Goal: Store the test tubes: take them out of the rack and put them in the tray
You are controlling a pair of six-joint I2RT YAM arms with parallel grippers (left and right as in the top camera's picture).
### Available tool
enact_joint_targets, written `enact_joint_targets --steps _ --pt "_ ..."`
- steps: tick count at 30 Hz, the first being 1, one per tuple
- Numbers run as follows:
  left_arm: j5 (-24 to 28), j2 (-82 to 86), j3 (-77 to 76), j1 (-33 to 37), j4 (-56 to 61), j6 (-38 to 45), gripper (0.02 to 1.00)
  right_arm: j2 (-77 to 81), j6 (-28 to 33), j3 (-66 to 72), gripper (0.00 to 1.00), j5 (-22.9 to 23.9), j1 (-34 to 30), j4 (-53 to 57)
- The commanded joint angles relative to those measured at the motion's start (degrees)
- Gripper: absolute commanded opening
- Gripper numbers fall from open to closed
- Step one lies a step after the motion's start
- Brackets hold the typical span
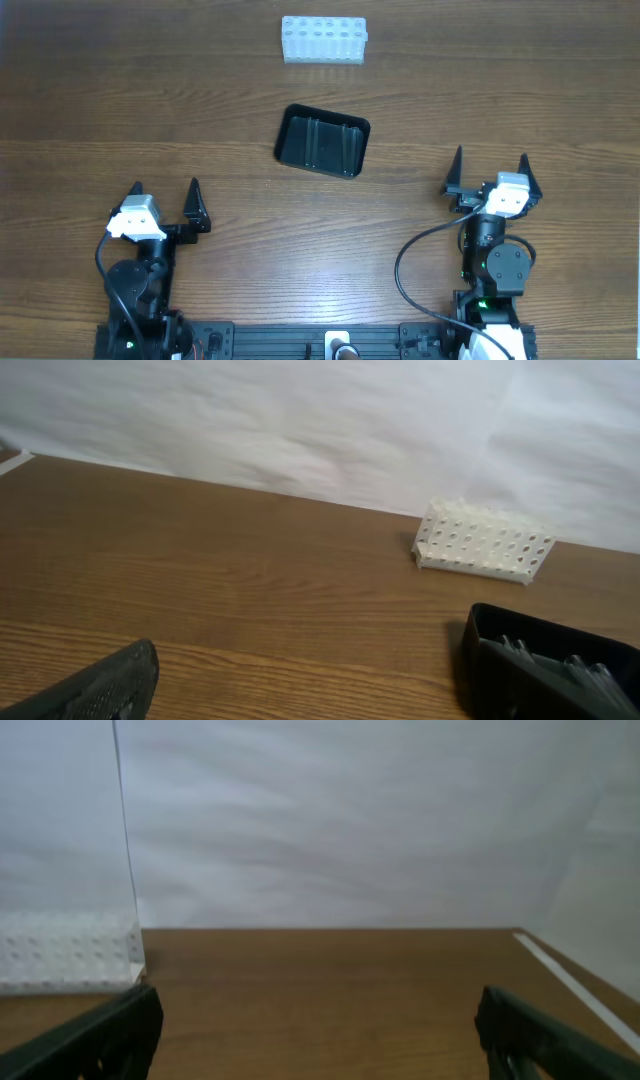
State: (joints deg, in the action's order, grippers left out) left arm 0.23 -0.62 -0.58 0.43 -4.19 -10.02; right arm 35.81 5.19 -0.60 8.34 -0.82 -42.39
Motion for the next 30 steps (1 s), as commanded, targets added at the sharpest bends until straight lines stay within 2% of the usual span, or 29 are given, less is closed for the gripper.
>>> enact_joint_targets --steps 1,19,30 --pt "0.6 0.4 0.3 -0.2 -0.2 1.0 0.998 -7.3 0.2 0.3 0.993 0.3 -0.3 7.6" --pt "0.6 0.4 0.2 -0.2 -0.2 1.0 0.998 -35.7 0.2 0.3 0.993 0.3 -0.3 45.0" --pt "0.6 0.4 0.3 -0.2 -0.2 1.0 0.998 -35.5 0.2 0.3 0.993 0.3 0.2 45.9"
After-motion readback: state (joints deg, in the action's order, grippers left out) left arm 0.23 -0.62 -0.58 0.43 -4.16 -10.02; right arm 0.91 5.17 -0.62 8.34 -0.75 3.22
